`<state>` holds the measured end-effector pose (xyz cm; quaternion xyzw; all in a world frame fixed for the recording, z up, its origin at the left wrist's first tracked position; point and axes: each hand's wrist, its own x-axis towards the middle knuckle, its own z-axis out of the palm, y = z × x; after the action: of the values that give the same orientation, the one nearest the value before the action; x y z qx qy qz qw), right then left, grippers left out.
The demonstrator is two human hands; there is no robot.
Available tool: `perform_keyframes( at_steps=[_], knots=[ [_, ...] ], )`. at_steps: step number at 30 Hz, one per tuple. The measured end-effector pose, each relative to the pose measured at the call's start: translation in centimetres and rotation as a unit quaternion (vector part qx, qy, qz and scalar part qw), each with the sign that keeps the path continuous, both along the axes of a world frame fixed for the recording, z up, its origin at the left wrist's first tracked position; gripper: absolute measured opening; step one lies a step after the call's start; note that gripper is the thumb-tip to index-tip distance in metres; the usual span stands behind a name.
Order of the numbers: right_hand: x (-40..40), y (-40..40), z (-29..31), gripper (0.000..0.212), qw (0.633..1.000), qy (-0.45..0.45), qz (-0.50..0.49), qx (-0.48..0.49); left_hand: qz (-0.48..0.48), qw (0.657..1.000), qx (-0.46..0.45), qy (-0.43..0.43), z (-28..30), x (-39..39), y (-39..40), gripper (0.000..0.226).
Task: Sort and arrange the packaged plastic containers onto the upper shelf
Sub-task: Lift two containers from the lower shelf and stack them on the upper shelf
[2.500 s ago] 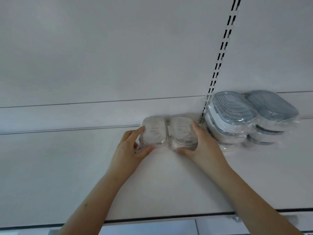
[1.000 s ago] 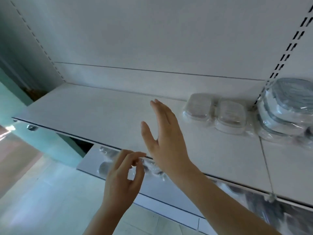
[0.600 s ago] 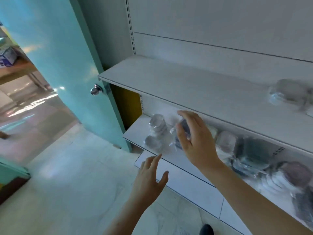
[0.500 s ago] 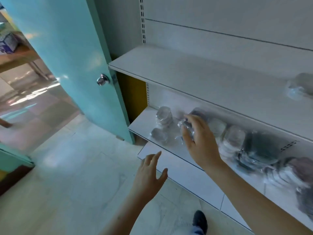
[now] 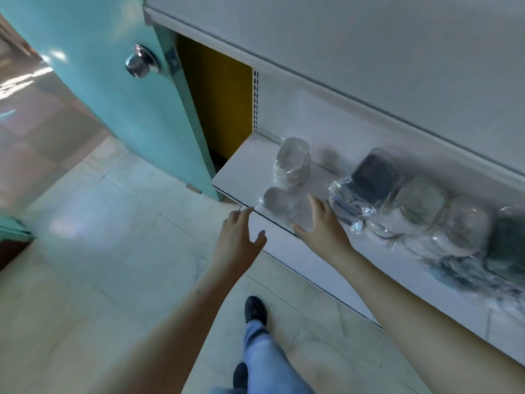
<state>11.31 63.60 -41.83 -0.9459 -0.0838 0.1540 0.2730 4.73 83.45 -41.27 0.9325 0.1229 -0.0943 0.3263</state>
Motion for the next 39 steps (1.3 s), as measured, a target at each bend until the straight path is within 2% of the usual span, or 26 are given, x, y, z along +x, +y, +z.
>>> perform_keyframes(
  at_steps=[4,8,10,13,15,18,21,27,33,39],
  knots=[
    [4.8,1.4,-6.6,0.105,0.999,0.031,0.000,-0.039,0.052,0.998,-0.018,-0.007,-3.7,8.9,-0.8,0.079],
    [6.8,2.3,-11.6,0.116,0.999,0.025,-0.001,-0.041,0.056,0.998,-0.018,-0.024,-6.4,15.3,-2.6,0.095],
    [6.9,2.3,-13.6,0.117,0.998,0.012,0.014,-0.064,0.059,0.997,-0.024,-0.037,-7.7,17.7,-3.8,0.105],
    [6.9,2.2,-15.7,0.104,0.997,-0.032,0.007,-0.076,0.090,0.994,-0.046,-0.030,-9.5,20.7,-5.7,0.122],
    [7.2,2.2,-16.3,0.097,0.997,-0.048,-0.014,-0.066,0.093,0.994,-0.050,-0.008,-10.5,22.2,-6.4,0.120],
    [7.4,2.0,-16.5,0.099,0.998,-0.041,-0.031,-0.042,0.086,0.994,-0.062,-0.015,-11.4,23.5,-6.2,0.093],
    [6.7,1.5,-16.1,0.094,0.998,-0.045,-0.026,-0.021,0.082,0.992,-0.089,-0.038,-11.1,23.8,-5.3,0.083],
    [3.7,0.7,-13.7,0.089,0.996,-0.067,-0.061,0.023,0.035,0.986,-0.128,-0.105,-8.5,22.6,-3.2,0.079],
    [-0.4,1.5,-7.7,0.079,0.984,-0.085,-0.131,0.081,0.016,0.965,-0.213,-0.153,-4.7,18.8,0.6,0.085],
    [-4.0,3.5,0.1,0.080,0.962,-0.177,-0.174,0.113,-0.003,0.948,-0.268,-0.172,1.8,11.5,5.1,0.084]
  ],
)
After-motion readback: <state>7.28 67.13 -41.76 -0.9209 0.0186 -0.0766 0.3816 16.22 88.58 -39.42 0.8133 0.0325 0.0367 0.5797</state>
